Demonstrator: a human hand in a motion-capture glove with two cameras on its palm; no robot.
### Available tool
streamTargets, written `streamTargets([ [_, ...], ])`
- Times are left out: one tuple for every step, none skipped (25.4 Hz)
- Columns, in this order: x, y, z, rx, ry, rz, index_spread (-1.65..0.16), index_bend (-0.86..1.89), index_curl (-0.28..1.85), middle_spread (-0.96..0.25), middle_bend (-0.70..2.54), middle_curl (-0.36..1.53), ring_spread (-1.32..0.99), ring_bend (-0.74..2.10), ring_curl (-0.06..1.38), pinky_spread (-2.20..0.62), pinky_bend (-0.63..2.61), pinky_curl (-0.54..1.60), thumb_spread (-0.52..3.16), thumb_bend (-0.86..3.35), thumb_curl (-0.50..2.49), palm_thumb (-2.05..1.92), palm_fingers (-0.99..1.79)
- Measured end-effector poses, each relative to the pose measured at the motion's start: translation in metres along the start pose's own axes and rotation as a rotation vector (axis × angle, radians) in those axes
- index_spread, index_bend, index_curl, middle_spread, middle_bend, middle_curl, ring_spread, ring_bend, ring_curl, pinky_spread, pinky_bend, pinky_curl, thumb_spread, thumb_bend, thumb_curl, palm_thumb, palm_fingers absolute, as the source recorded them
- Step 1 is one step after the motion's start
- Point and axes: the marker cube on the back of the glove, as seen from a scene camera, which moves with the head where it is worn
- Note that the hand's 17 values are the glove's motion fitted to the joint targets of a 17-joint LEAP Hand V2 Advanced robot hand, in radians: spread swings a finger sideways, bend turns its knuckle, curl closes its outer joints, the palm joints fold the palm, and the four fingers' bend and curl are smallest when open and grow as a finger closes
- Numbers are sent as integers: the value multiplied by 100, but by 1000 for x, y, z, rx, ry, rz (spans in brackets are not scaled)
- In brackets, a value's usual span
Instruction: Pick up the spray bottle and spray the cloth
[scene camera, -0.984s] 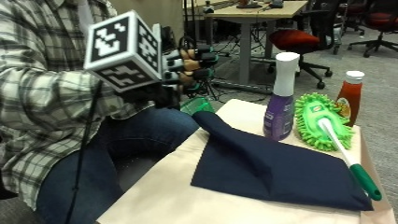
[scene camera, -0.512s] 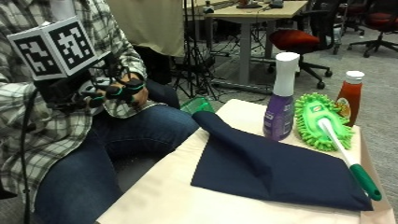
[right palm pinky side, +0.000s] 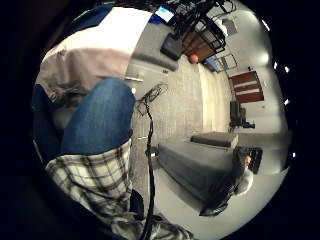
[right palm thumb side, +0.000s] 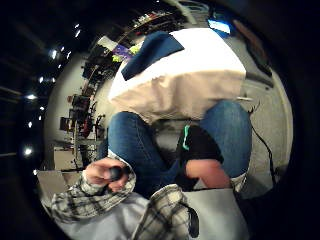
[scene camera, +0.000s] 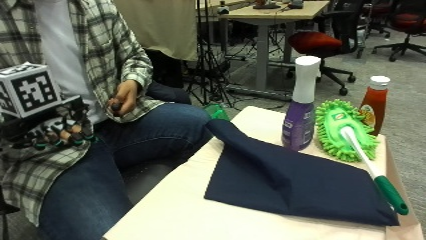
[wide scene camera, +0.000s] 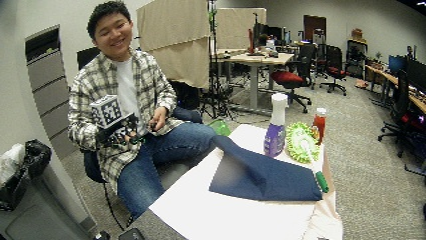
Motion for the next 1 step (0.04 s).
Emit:
streamTargets([
  [2,3,5,-5,7,2,-37,21,36,-8,23,35,9,18,27,18,18,29,104,-2,51,60,11],
])
